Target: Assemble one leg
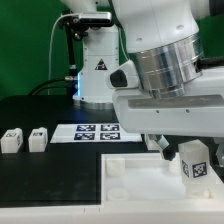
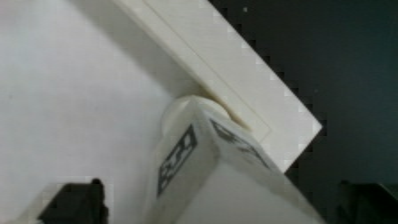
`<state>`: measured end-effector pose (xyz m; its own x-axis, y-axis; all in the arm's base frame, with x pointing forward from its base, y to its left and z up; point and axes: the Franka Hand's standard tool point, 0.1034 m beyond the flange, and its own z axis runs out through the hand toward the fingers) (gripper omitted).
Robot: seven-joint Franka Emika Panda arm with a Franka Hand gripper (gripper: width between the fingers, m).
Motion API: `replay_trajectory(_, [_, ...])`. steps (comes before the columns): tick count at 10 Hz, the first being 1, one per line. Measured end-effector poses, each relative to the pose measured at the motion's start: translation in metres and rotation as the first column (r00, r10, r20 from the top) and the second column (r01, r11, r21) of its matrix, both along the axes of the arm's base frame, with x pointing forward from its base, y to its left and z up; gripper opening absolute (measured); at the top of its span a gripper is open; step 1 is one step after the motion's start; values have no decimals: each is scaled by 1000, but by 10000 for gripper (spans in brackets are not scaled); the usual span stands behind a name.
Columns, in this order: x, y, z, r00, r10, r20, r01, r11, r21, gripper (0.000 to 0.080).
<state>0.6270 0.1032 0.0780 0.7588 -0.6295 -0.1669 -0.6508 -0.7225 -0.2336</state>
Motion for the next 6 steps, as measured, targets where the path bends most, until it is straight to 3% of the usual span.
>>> replay_trajectory(1, [0, 0, 0, 990, 134, 38, -134, 991, -14, 649])
replay_trajectory(3, [4, 4, 1, 904, 409, 123, -400, 912, -87, 649])
replay_trajectory(4, [4, 3, 1, 892, 432, 130, -424, 901, -88, 649])
replay_trajectory(5, [4, 4, 1, 904, 409, 124, -401, 912, -85, 527])
replay_trajectory(6, [4, 3, 1, 903, 411, 124, -404, 911, -85, 527])
